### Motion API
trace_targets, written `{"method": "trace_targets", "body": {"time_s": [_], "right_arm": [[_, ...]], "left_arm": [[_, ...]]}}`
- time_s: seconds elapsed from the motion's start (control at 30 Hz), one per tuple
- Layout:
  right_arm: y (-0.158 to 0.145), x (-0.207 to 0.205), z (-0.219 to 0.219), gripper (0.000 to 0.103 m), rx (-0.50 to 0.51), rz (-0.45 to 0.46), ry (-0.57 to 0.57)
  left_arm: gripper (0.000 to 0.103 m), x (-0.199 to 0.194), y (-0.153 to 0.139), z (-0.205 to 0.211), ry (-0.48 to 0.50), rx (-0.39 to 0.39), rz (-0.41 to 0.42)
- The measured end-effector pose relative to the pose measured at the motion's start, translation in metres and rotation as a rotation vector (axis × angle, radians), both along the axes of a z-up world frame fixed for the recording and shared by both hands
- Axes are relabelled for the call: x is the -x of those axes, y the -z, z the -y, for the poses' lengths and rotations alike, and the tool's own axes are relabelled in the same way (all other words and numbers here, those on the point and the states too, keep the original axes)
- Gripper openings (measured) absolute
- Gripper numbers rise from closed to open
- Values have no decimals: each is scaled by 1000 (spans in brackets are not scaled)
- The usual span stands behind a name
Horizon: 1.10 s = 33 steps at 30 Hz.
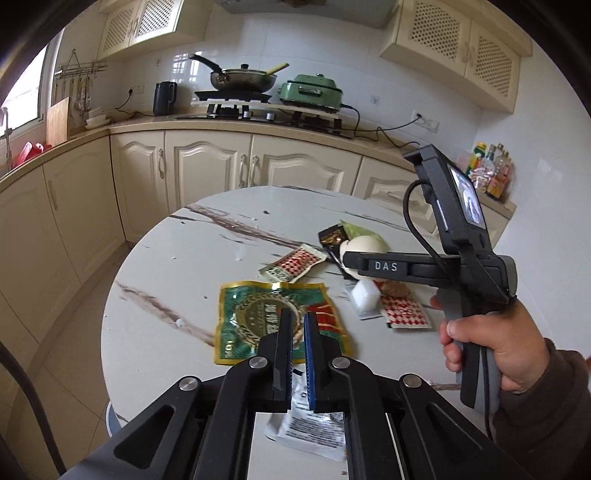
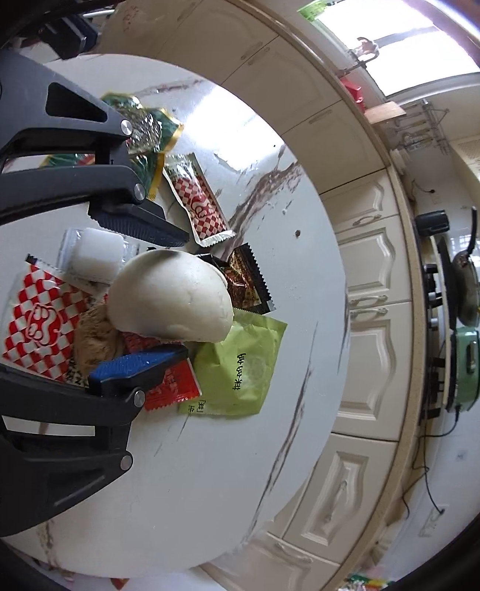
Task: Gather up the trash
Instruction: 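Grasp the silver barcode sachet with the left gripper, then grasp the white bun with the right gripper while the left holds the sachet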
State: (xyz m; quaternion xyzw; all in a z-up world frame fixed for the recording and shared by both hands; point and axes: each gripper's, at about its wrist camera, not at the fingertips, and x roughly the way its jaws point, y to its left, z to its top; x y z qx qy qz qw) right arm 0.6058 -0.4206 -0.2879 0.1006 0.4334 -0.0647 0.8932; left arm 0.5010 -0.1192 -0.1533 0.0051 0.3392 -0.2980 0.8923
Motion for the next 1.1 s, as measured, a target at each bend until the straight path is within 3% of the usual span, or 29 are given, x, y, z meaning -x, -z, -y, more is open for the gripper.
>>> {"method": "trace_targets", "body": {"time_s": [0.13, 0.3, 0.33, 0.37, 0.43, 0.53, 0.67, 1.1], "right_arm": [[4, -2, -4, 46, 30, -7, -17], [-3, 9, -8, 42, 66, 35, -34], [-7, 14, -7, 42, 62, 49, -29], [-12, 22, -7, 42, 60, 67, -26], [-21, 35, -5, 42, 62, 92, -23], [-34, 60, -6, 42, 48, 127, -29], [-43, 93, -10, 42, 17, 154, -39], [-38, 145, -52, 43, -35, 156, -106]], "left_arm": [[2, 2, 8, -1, 22, -14, -29], [12, 11, 18, 5, 50, -32, -61], [22, 14, 19, 5, 57, -32, -66], [43, 16, 22, 6, 64, -39, -69], [62, 23, 26, 8, 59, -61, -55], [62, 29, 32, 13, 79, -75, -70], [51, 29, 40, 15, 83, -94, -88], [53, 49, 40, 3, 103, -62, -87]]}}
